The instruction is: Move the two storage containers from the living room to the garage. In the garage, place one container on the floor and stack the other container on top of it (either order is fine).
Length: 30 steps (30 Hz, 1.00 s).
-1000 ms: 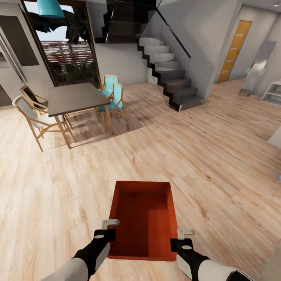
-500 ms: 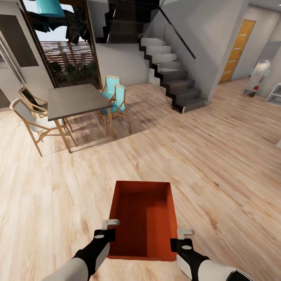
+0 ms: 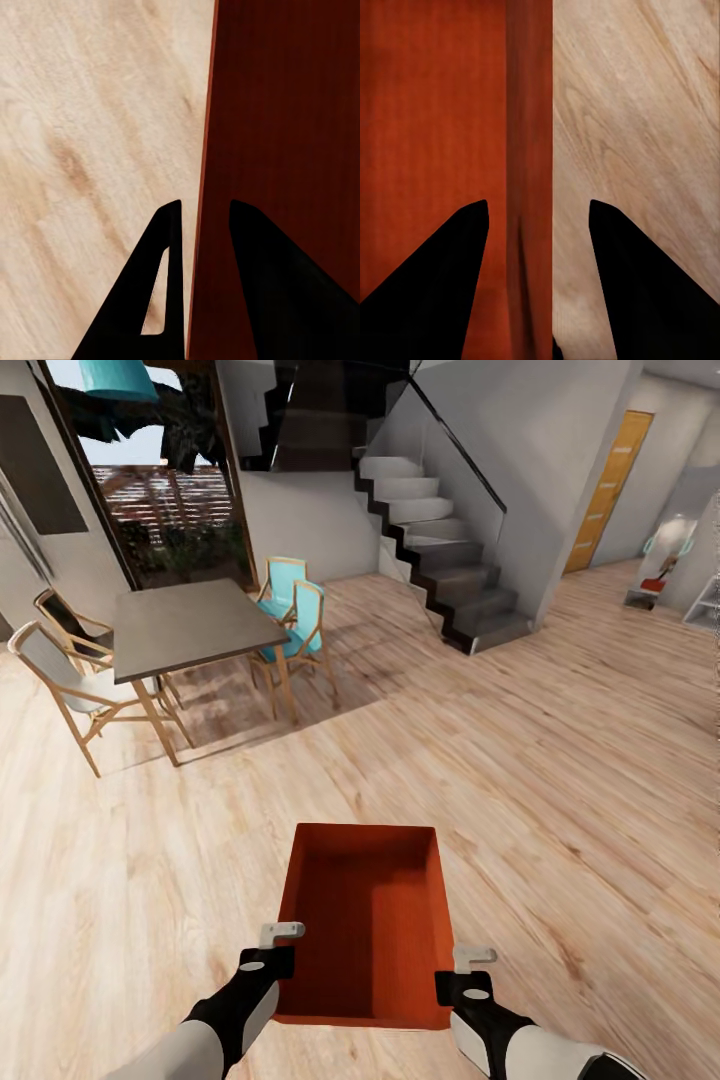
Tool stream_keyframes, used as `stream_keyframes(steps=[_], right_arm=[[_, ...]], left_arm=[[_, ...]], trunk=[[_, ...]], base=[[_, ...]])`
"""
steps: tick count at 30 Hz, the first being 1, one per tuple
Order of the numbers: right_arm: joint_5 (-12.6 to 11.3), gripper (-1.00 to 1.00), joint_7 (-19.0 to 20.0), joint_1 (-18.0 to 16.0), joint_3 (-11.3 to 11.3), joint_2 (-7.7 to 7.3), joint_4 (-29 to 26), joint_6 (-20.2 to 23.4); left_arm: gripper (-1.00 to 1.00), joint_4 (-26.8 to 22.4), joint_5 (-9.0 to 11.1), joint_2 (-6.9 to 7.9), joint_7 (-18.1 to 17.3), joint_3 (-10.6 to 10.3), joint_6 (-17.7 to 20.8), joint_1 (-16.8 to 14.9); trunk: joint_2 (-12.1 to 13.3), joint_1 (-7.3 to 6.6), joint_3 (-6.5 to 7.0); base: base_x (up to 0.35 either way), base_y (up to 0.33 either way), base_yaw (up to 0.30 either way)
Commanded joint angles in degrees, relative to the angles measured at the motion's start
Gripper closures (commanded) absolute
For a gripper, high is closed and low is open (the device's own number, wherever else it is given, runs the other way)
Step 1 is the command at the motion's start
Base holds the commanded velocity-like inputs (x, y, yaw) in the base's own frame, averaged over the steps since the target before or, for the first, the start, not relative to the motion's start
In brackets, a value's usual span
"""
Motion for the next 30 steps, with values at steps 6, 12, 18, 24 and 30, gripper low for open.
stream_keyframes(steps=[6,12,18,24,30], right_arm=[[-0.1,1.00,-4.1,-0.1,-0.8,-0.50,0.0,-3.0],[-0.1,1.00,-4.2,-0.1,-0.8,-0.45,0.0,-3.0],[-0.1,1.00,-4.2,-0.1,-0.8,-0.44,0.0,-2.9],[-0.1,1.00,-4.2,-0.1,-0.8,-0.44,0.0,-3.0],[-0.1,1.00,-4.2,-0.1,-0.8,-0.44,0.0,-3.0]], left_arm=[[1.00,0.1,-0.2,0.04,1.0,0.4,0.4,0.0],[1.00,0.1,-0.3,0.04,1.0,0.4,0.4,0.0],[1.00,0.1,-0.2,0.04,1.0,0.4,0.4,0.0],[1.00,0.1,-0.3,0.04,1.0,0.4,0.4,0.0],[1.00,0.1,-0.2,0.04,1.0,0.4,0.4,0.0]], trunk=[[0.0,0.04,-0.06],[0.0,0.04,-0.06],[0.0,0.04,-0.06],[0.0,0.04,-0.06],[0.0,0.04,-0.06]], base=[[0.303,0.166,-0.253],[0.303,0.166,-0.280],[0.307,0.146,-0.281],[0.319,0.034,-0.281],[0.323,0.001,-0.281]])
